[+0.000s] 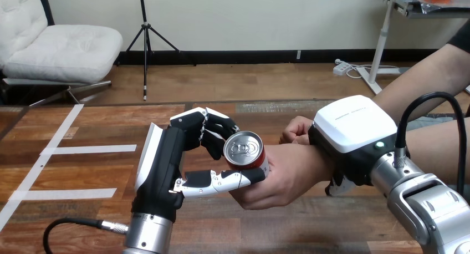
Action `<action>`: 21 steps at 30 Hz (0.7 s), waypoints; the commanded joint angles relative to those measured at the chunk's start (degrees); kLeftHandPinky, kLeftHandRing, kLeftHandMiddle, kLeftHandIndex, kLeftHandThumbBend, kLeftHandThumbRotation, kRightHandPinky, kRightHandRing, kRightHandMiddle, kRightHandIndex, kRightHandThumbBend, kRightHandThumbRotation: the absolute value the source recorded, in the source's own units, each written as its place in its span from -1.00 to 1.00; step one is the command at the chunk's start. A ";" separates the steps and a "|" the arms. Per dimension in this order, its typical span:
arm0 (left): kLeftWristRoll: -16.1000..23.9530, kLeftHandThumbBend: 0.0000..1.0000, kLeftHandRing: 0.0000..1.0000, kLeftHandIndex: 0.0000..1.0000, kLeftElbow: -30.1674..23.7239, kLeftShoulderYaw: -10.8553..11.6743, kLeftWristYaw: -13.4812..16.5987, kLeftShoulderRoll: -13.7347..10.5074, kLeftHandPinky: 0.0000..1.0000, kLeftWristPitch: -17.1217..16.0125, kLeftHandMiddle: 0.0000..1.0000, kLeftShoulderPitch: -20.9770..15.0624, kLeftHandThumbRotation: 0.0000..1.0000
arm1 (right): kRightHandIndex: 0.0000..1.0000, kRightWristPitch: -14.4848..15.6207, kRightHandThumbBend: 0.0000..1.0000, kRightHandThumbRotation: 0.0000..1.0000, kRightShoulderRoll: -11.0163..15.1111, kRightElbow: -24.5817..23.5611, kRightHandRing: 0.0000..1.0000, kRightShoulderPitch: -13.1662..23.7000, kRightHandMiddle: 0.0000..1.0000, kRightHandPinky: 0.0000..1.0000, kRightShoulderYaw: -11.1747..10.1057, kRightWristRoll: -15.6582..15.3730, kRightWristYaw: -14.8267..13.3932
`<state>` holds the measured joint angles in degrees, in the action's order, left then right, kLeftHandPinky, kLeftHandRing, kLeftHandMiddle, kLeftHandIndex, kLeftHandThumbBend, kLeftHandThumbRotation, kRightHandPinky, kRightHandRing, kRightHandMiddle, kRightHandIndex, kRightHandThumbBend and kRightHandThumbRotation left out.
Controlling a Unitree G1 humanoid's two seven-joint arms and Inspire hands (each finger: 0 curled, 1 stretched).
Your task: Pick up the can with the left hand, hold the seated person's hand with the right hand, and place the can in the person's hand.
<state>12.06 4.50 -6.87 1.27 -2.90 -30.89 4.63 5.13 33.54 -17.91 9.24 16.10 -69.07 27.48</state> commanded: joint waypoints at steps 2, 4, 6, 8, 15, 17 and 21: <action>-0.51 0.43 -0.23 -0.13 -4.00 -0.54 -0.06 0.55 -0.33 -1.10 -0.15 -2.12 -1.00 | 0.06 0.11 0.51 -1.00 -1.09 1.07 -0.28 4.23 -0.15 -0.43 -1.04 0.50 -2.14; -0.60 0.43 -0.23 -0.13 -3.96 -0.53 -0.10 0.52 -0.33 -1.20 -0.15 -2.12 -1.00 | 0.06 0.17 0.49 -1.00 -1.24 1.11 -0.29 4.31 -0.15 -0.44 -1.03 0.62 -1.91; -0.61 0.43 -0.23 -0.13 -4.00 -0.53 -0.13 0.51 -0.33 -1.17 -0.15 -2.10 -1.00 | 0.06 0.21 0.48 -1.00 -1.24 1.11 -0.30 4.39 -0.16 -0.44 -0.98 0.63 -1.70; -0.65 0.43 -0.24 -0.12 -4.04 -0.51 -0.12 0.54 -0.33 -1.12 -0.15 -2.05 -1.00 | 0.06 0.12 0.47 -1.00 -1.21 1.18 -0.31 4.44 -0.16 -0.45 -0.92 0.70 -1.73; -1.06 0.43 -0.24 -0.12 -3.72 -0.47 -0.29 0.47 -0.33 -1.65 -0.15 -2.07 -1.00 | 0.04 -0.21 0.48 -1.00 -1.18 1.52 -0.35 4.39 -0.20 -0.49 -0.94 1.15 -2.36; -1.09 0.43 -0.24 -0.12 -3.75 -0.46 -0.34 0.45 -0.34 -1.64 -0.15 -2.02 -1.00 | 0.04 -0.14 0.48 -1.00 -1.17 1.52 -0.36 4.38 -0.21 -0.50 -0.95 1.31 -2.13; -0.86 0.42 -0.24 -0.12 -3.66 -0.40 -0.28 0.31 -0.33 -1.77 -0.15 -2.02 -1.00 | 0.04 -0.08 0.47 -1.00 -1.26 1.57 -0.39 4.32 -0.23 -0.52 -1.03 1.78 -1.94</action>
<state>11.83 4.50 -6.82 1.08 -2.96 -30.89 4.67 4.64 33.37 -17.45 9.24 16.10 -67.83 26.93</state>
